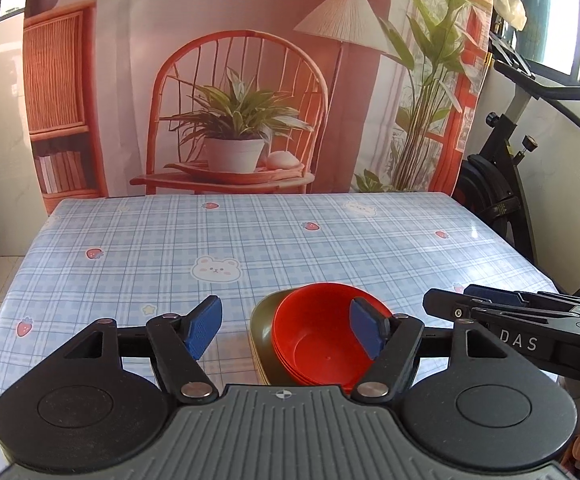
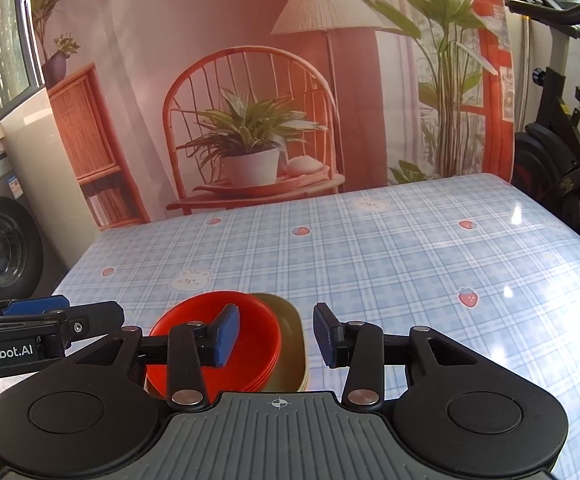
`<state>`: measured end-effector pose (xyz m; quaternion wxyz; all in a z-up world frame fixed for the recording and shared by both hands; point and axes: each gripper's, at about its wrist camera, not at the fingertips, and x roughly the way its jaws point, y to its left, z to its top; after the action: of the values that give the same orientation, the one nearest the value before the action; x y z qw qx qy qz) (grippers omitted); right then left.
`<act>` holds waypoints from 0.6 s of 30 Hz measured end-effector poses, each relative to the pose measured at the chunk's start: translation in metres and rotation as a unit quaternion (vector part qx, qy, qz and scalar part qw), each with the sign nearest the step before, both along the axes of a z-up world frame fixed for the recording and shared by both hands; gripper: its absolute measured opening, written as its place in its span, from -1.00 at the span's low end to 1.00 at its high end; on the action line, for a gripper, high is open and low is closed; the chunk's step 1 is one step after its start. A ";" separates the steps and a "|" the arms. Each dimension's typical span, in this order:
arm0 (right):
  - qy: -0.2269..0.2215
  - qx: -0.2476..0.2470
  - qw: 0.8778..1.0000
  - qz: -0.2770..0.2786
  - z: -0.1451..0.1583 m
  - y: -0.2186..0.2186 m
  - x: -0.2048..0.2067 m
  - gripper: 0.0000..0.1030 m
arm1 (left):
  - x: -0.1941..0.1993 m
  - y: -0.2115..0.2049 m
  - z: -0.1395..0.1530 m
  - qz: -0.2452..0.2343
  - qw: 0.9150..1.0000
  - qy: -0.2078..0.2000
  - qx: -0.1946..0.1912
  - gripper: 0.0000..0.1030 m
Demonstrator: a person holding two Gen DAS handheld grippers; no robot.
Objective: Organize plates and bowls
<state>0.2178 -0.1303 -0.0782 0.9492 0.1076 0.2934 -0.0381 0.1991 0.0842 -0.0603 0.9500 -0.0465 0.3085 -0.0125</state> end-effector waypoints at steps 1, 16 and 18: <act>-0.007 -0.004 1.000 0.001 0.005 0.000 -0.005 -0.05 | -0.004 -0.001 0.004 -0.006 1.000 -0.005 -0.002 0.50; -0.087 -0.037 0.995 0.003 0.087 0.003 -0.076 0.99 | -0.090 -0.026 0.086 0.047 0.989 -0.109 0.093 0.83; -0.091 -0.040 0.995 -0.001 0.096 0.004 -0.086 0.99 | -0.101 -0.026 0.099 0.046 0.989 -0.115 0.086 0.83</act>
<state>0.1321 -0.1268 0.0179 0.9755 0.0726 0.2035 -0.0410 0.0984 0.0579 0.0390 0.9792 0.0227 0.1946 0.0529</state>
